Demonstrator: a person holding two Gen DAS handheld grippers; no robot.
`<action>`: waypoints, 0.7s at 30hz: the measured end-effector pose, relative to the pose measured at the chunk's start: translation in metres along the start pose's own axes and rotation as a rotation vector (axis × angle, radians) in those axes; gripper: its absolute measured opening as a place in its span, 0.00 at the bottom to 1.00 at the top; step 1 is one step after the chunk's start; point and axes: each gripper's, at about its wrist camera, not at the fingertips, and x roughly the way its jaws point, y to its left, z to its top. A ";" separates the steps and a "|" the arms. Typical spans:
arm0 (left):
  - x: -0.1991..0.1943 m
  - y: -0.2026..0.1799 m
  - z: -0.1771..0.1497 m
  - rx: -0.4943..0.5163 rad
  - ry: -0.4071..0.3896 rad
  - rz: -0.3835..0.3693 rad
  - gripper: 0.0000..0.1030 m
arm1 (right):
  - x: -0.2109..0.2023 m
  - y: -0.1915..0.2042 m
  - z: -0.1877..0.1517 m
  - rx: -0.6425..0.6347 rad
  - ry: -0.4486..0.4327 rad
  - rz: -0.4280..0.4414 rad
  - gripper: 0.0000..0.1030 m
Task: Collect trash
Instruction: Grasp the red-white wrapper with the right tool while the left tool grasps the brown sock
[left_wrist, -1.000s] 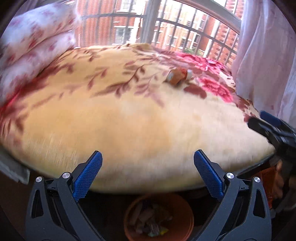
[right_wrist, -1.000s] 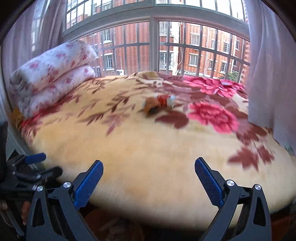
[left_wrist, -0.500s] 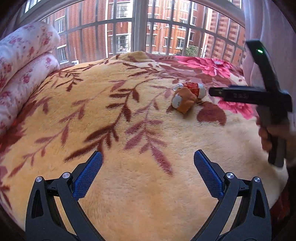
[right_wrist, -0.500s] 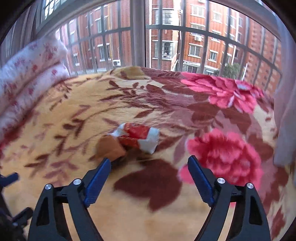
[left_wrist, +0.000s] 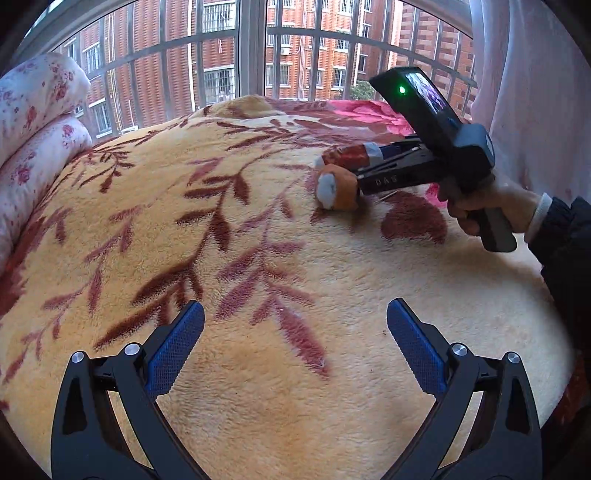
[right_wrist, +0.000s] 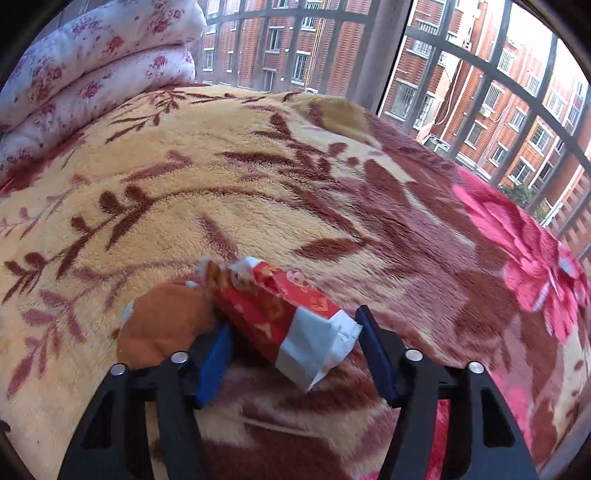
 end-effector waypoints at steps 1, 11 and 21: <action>0.002 -0.001 0.000 0.001 0.006 0.001 0.93 | 0.001 0.000 0.002 0.012 0.005 0.040 0.26; 0.007 -0.005 0.010 -0.009 0.033 0.042 0.93 | -0.043 0.013 -0.026 0.144 -0.032 0.060 0.19; 0.076 -0.048 0.075 0.054 0.082 0.095 0.93 | -0.170 -0.015 -0.137 0.383 -0.188 -0.082 0.19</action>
